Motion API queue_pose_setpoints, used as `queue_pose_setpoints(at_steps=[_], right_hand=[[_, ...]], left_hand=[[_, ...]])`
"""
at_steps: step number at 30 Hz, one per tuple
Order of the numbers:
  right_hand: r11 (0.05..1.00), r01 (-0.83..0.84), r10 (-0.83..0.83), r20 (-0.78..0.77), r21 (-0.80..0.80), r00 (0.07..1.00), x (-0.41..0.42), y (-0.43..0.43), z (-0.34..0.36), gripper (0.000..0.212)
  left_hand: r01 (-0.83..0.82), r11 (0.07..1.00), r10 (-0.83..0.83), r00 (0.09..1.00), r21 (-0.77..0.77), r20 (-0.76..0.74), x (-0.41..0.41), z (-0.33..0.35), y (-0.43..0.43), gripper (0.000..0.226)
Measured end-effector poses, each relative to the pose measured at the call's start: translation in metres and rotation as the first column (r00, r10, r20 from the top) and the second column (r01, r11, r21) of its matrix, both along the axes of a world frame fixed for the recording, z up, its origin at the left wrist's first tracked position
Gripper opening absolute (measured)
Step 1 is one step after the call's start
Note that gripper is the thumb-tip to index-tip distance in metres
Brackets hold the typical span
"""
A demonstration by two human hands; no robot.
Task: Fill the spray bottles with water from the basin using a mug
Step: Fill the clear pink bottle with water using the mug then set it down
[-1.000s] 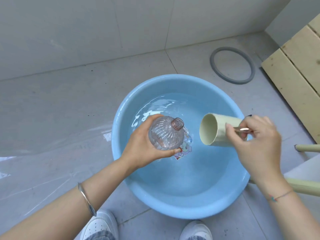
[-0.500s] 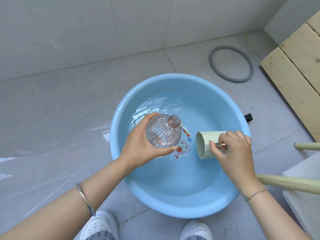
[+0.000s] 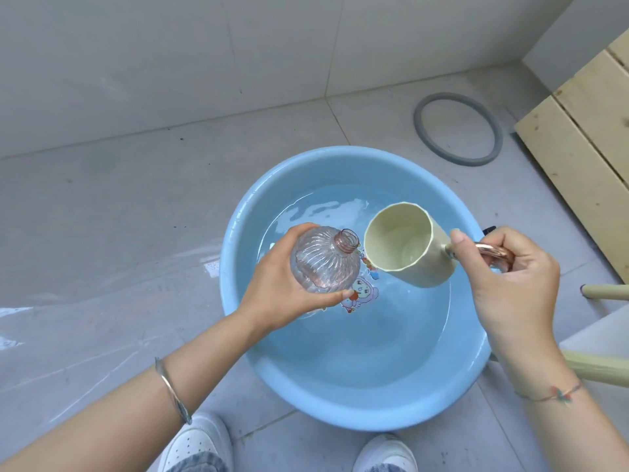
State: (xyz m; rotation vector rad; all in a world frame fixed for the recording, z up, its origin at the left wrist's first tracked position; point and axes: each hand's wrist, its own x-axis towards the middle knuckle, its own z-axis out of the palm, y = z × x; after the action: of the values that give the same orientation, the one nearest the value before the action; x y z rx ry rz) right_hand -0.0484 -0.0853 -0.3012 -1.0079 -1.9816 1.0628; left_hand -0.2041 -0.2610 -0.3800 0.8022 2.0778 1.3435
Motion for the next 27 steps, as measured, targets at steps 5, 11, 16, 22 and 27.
queue_pose_setpoints(at_steps=[5, 11, 16, 22, 27], right_hand=[[0.993, -0.028, 0.029, -0.010, 0.114, 1.000, -0.008, -0.008, 0.021, 0.036], [0.949, -0.087, 0.075, 0.051, 0.304, 0.996, -0.012, -0.017, 0.033, 0.038], [0.877, -0.154, 0.116, 0.111, 0.455, 0.987, -0.014, -0.021, 0.038, 0.036], [0.813, -0.183, 0.125, 0.141, 0.553, 0.982, -0.017, -0.025, 0.042, 0.036], [0.770, -0.192, 0.122, 0.156, 0.608, 0.980, -0.018, -0.026, 0.044, 0.036]], left_hand=[[0.006, 1.000, -0.006, 1.000, 0.007, 0.005, 0.001, 0.001, 0.000, 0.087], [0.024, 1.000, -0.024, 1.000, 0.004, 0.010, 0.004, 0.000, 0.001, 0.092], [0.027, 1.000, -0.027, 0.999, 0.006, 0.016, 0.004, -0.001, 0.001, 0.092], [0.026, 1.000, -0.026, 0.999, 0.004, 0.023, 0.005, -0.001, 0.001, 0.089], [0.022, 1.000, -0.022, 0.999, 0.011, 0.028, 0.005, 0.000, 0.001, 0.090]])
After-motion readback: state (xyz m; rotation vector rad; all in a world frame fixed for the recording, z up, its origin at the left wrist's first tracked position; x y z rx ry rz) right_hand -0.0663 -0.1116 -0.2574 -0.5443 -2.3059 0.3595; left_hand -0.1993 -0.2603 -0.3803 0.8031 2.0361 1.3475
